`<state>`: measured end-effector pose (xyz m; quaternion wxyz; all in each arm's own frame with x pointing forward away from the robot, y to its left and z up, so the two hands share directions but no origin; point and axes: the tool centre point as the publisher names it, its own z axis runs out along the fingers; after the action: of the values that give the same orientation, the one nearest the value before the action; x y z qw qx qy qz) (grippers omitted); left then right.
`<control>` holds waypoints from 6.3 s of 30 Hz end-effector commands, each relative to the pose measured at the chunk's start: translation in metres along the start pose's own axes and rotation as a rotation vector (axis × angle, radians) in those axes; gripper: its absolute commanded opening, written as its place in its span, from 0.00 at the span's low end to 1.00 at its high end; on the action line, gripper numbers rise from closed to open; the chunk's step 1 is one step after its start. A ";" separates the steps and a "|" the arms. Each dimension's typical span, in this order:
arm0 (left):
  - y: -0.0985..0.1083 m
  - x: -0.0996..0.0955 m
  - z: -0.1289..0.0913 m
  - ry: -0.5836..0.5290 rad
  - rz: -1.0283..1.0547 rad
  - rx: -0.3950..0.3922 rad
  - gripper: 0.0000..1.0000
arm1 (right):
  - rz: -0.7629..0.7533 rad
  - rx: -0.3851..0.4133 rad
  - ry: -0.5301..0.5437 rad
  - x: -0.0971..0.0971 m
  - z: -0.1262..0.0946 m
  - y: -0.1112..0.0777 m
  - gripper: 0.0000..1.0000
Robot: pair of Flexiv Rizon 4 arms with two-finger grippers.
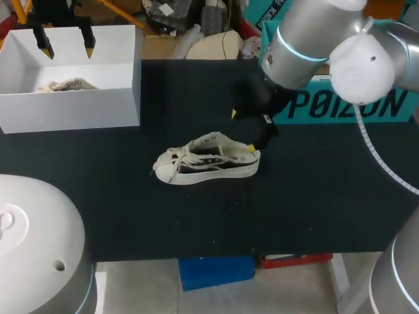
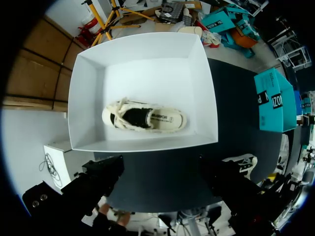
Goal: Take the shoe out of the shoebox, open the shoe tongue, remove and reinsert the insole, then place the shoe into the shoebox
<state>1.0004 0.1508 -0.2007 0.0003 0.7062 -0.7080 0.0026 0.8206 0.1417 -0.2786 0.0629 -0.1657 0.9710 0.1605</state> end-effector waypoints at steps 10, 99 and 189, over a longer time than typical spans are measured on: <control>0.000 0.000 0.000 -0.001 -0.001 -0.001 1.00 | 0.000 -0.097 -0.007 0.004 -0.001 -0.006 1.00; 0.000 0.000 0.000 -0.001 -0.001 -0.001 1.00 | 0.347 -0.758 -0.026 -0.018 0.136 -0.067 1.00; 0.096 0.227 -0.002 0.059 -0.202 0.113 1.00 | 0.366 -0.770 -0.001 -0.010 0.153 -0.058 0.00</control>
<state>0.9343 -0.0611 -0.1961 0.0177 0.7693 -0.6374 0.0406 0.8598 0.1412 -0.4363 -0.0329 -0.0027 0.8533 0.5203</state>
